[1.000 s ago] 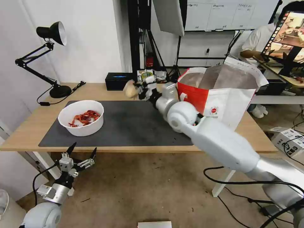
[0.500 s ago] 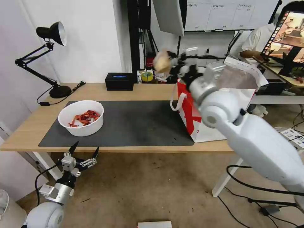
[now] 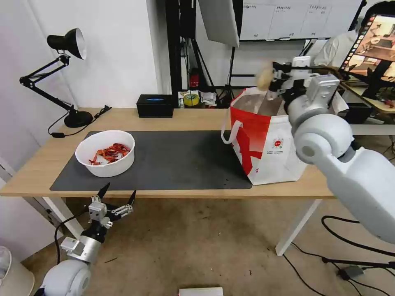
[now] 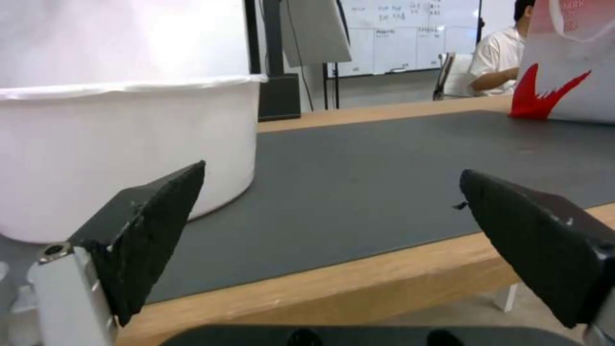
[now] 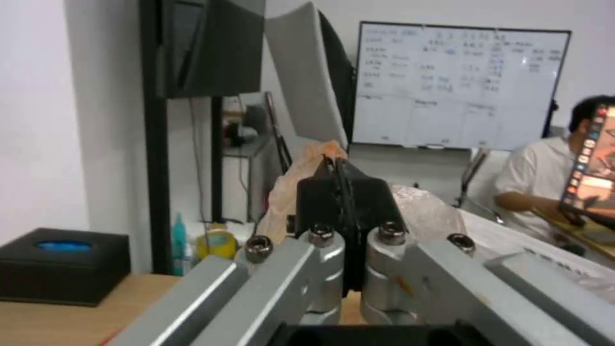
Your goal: Pick up the trash from the table and place it into the takeout bag.
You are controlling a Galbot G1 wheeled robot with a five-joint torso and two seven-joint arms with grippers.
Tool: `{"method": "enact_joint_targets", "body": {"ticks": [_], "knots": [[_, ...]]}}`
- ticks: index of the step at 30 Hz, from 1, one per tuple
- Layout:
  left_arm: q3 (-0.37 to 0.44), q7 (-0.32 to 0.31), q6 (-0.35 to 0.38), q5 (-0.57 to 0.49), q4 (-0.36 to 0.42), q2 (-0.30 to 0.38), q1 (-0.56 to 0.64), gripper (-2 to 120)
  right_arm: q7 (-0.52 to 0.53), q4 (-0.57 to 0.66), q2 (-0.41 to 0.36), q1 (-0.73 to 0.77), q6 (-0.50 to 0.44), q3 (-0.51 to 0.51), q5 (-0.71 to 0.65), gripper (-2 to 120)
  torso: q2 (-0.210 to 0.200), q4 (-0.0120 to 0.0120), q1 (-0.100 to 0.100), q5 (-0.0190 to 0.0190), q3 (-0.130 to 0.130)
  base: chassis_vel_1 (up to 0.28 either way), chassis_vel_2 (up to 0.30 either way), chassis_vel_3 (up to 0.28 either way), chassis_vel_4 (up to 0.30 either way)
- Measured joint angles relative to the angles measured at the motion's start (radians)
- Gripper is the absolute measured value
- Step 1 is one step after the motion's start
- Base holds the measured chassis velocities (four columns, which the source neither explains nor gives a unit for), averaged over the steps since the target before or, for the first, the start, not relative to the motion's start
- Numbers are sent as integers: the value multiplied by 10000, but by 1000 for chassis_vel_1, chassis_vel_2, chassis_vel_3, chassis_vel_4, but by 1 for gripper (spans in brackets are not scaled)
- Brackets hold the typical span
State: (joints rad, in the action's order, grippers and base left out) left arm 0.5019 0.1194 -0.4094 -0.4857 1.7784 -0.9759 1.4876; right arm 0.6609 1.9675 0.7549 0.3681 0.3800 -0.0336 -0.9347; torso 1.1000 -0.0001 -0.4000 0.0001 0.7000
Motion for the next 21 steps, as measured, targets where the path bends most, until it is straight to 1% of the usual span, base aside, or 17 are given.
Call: {"method": "enact_joint_targets", "body": {"ticks": [8, 11, 12, 13, 14, 15, 18, 19, 20, 21], "knots": [[-143, -41, 26, 0, -78, 96, -142, 100, 408, -27, 72, 337, 368, 95, 26, 0, 0, 0, 0, 1, 0, 0, 0, 0, 0], [-184, -51, 28, -1, -105, 95, -155, 100, 452, -89, 107, 341, 464, 44, 29, 15, 0, 1, 0, 0, 0, 0, 0, 0, 0], [-184, -51, 28, -1, -105, 95, -155, 100, 452, -89, 107, 341, 464, 44, 29, 15, 0, 1, 0, 0, 0, 0, 0, 0, 0], [-186, -53, 28, -1, -113, 95, -155, 100, 452, -101, 109, 309, 502, 21, 27, 18, 0, 1, -1, 0, 0, 0, 0, 0, 0], [-188, -54, 29, -2, -117, 94, -155, 100, 452, -108, 110, 251, 545, -31, 23, 25, 0, 1, 0, -1, 0, 0, 0, 0, 0], [-188, -54, 29, -2, -117, 94, -155, 100, 452, -108, 110, 251, 545, -31, 23, 25, 0, 1, 0, -1, 0, 0, 0, 0, 0], [-194, -55, 29, -2, -122, 87, -155, 100, 452, -113, 103, 149, 602, -177, 18, 39, 0, 1, 0, -1, 0, 0, 0, 0, 0], [-194, -55, 29, -2, -122, 87, -155, 100, 452, -113, 103, 149, 602, -177, 18, 39, 0, 1, 0, -1, 0, 0, 0, 0, 0], [-198, -55, 29, -1, -122, 82, -155, 100, 451, -113, 102, 134, 608, -208, 18, 45, 0, 2, 0, -1, 0, 0, 0, 0, 0], [-201, -56, 29, -2, -122, 75, -155, 100, 449, -115, 103, 130, 611, -232, 20, 48, 0, 1, 0, -1, 0, 0, 0, 0, 0]]}}
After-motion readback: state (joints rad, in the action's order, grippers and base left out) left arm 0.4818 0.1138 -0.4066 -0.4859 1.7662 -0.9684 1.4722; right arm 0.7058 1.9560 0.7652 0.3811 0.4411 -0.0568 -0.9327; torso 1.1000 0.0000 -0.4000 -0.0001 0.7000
